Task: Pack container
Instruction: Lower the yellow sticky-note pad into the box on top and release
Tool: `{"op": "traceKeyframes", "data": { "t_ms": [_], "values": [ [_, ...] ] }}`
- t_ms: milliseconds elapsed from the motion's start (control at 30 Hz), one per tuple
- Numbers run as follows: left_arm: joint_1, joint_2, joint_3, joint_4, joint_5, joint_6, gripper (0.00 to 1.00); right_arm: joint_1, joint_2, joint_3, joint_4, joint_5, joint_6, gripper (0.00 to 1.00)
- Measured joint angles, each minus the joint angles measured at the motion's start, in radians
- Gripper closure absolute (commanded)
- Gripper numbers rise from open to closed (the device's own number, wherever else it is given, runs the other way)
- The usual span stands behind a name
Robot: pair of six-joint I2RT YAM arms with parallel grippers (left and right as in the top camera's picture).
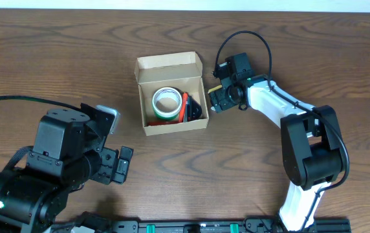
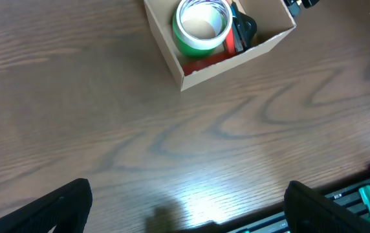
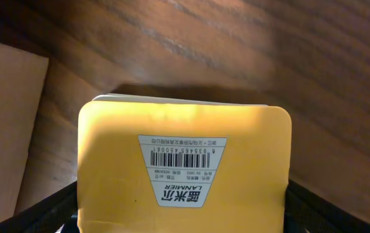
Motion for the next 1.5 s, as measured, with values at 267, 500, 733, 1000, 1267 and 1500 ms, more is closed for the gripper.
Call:
{"op": "traceKeyframes", "data": {
  "t_ms": [267, 500, 733, 1000, 1267, 1500],
  "values": [
    [0.0, 0.0, 0.0, -0.001, 0.0, 0.0, 0.05, -0.003, 0.0, 0.063, -0.189, 0.002, 0.019, 0.27],
    [0.0, 0.0, 0.0, 0.0, 0.0, 0.0, 0.05, -0.019, -0.078, 0.122, -0.272, -0.01, 0.032, 0.27],
    [0.0, 0.0, 0.0, 0.0, 0.0, 0.0, 0.05, -0.008, -0.303, 0.191, -0.301, -0.079, 0.042, 0.24],
    [0.0, 0.0, 0.0, 0.0, 0.0, 0.0, 0.05, 0.179, -0.452, 0.206, -0.293, -0.11, 0.135, 0.24],
    [0.0, 0.0, 0.0, 0.0, 0.0, 0.0, 0.05, 0.349, -0.32, 0.206, -0.23, -0.007, 0.345, 0.24],
    [0.0, 0.0, 0.0, 0.0, 0.0, 0.0, 0.05, 0.382, -0.161, 0.206, -0.171, 0.067, 0.472, 0.26]
  ]
}}
